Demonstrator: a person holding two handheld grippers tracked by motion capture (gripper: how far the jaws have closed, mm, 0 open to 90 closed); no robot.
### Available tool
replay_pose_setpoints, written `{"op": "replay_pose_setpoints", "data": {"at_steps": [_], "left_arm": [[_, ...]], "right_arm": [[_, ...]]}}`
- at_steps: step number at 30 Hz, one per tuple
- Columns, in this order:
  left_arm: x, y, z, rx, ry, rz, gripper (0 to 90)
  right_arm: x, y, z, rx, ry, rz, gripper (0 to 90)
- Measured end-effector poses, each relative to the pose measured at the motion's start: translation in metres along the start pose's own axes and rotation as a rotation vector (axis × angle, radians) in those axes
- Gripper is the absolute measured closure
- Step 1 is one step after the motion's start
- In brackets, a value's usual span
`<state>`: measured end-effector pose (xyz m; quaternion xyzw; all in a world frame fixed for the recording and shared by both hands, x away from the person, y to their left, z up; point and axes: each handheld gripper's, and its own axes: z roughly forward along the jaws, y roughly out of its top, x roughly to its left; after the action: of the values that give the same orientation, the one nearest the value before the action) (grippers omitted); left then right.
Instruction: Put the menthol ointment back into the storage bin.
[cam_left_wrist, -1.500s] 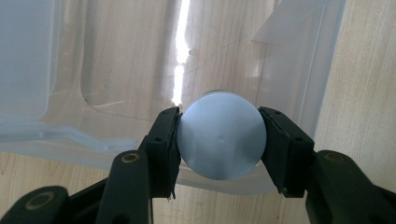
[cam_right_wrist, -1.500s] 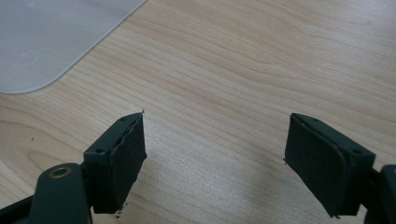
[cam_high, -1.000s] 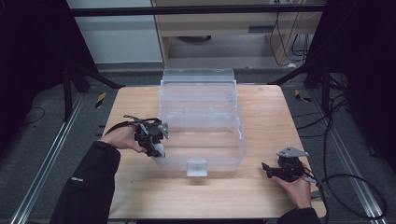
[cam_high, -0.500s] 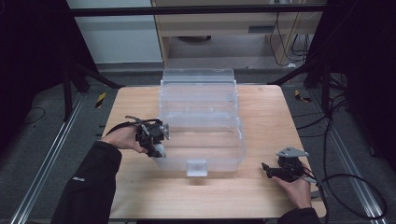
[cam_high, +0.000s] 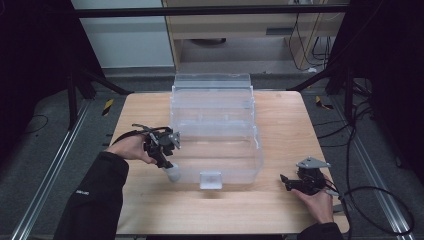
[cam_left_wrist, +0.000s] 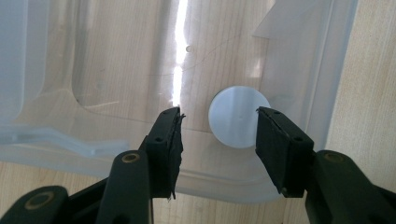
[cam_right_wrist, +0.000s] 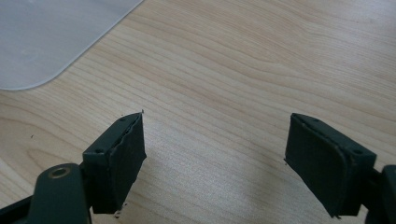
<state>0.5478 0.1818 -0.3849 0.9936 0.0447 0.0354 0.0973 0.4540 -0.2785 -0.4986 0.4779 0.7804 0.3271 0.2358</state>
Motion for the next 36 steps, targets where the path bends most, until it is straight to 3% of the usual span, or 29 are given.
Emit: {"op": "replay_pose_setpoints", "data": {"at_steps": [2,10,15,20,30,36], "left_arm": [[0.0,-0.001,-0.002,-0.001,0.002,-0.001,50.4],[-0.003,-0.006,-0.019,-0.08,0.032,-0.027,49.0],[-0.006,-0.011,-0.03,-0.127,0.053,-0.078,45.8],[-0.011,-0.019,-0.041,-0.194,0.109,-0.115,43.0],[-0.026,-0.049,-0.054,-0.334,0.211,-0.25,40.0],[-0.041,-0.074,-0.053,-0.455,0.275,-0.388,39.2]], "right_arm": [[0.0,0.0,0.0,-0.001,-0.002,-0.006,20.1],[0.0,0.0,0.0,-0.003,-0.002,0.004,20.1],[-0.001,0.0,-0.001,-0.007,-0.005,0.001,20.3],[-0.001,0.0,-0.002,-0.007,-0.002,0.003,20.6],[-0.002,0.0,-0.003,-0.009,-0.003,0.015,21.2],[-0.002,0.0,-0.003,-0.006,-0.003,0.02,21.0]]}}
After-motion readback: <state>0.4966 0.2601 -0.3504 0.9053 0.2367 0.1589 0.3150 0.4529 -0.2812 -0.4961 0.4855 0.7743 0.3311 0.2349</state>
